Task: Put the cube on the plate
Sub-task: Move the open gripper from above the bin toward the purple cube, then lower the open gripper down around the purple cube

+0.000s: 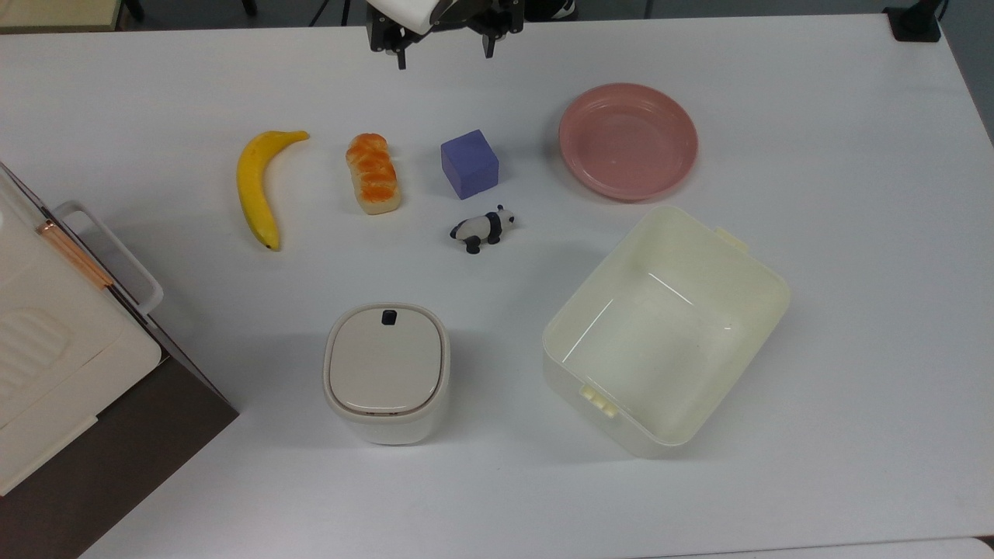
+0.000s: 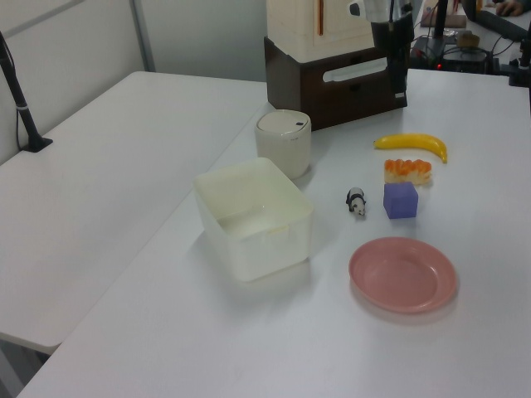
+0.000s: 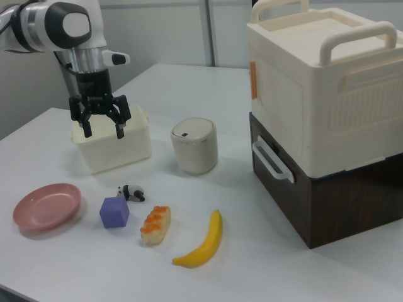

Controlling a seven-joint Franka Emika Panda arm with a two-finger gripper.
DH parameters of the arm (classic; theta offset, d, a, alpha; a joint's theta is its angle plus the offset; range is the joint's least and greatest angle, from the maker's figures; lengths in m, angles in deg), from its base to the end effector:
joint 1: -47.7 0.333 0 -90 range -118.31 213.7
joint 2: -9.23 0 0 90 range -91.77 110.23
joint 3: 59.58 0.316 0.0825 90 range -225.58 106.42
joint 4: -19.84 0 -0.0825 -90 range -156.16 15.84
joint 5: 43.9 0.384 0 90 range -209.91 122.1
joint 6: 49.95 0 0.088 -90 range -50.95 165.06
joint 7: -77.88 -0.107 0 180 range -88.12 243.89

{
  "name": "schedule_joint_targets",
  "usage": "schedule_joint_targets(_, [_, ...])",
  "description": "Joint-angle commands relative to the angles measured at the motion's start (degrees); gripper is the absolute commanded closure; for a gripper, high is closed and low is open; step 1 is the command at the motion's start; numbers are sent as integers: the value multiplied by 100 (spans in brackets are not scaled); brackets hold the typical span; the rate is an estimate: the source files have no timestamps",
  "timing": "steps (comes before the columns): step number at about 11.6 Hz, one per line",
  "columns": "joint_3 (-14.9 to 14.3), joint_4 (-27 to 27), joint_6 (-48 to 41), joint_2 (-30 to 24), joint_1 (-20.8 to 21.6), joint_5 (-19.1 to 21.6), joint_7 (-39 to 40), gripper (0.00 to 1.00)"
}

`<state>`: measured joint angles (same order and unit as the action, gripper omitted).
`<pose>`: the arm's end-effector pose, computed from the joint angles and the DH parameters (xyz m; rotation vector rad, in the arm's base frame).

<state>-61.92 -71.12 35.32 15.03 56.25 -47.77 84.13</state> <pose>0.5674 0.0550 0.5537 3.0364 0.3330 -0.3072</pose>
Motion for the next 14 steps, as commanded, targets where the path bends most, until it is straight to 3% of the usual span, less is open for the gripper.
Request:
schedule_joint_targets(1, [-39,-246,34,-96,103,61,-9,0])
schedule_joint_targets(8, [-39,-825,560,-88,226,79,-18,0])
schedule_joint_targets(14, [-30,-1660,1613,105,507,114,-403,0])
